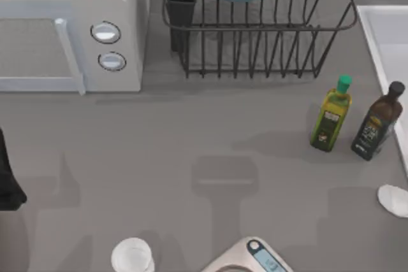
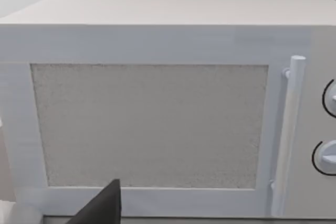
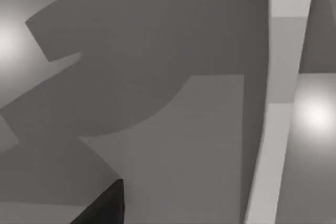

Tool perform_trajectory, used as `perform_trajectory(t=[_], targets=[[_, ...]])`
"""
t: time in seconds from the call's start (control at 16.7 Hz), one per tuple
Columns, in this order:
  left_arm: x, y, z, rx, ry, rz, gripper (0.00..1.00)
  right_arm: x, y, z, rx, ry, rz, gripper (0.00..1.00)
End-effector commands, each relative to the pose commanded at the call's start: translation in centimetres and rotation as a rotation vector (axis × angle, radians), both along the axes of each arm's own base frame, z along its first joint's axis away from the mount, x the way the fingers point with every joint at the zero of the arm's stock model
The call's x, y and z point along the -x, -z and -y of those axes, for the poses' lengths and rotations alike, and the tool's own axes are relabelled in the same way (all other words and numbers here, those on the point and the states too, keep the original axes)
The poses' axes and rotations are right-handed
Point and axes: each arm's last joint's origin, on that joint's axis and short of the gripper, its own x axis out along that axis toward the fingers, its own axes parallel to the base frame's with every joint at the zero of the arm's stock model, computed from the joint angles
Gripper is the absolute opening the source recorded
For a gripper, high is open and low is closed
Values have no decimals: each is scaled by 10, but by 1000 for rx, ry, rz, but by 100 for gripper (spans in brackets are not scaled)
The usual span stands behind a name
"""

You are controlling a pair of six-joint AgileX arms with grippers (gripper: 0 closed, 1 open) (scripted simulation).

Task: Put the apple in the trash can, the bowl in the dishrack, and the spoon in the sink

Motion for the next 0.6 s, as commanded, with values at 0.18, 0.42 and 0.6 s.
perform_trajectory(t=[0.18, 0.42, 0.6], targets=[[0, 0, 0, 0, 0, 0, 100, 0, 1, 0, 0, 0, -1, 100], [0, 0, 0, 0, 0, 0, 100, 0, 1, 0, 0, 0, -1, 77], [0, 0, 0, 0, 0, 0, 100, 0, 1, 0, 0, 0, -1, 55]])
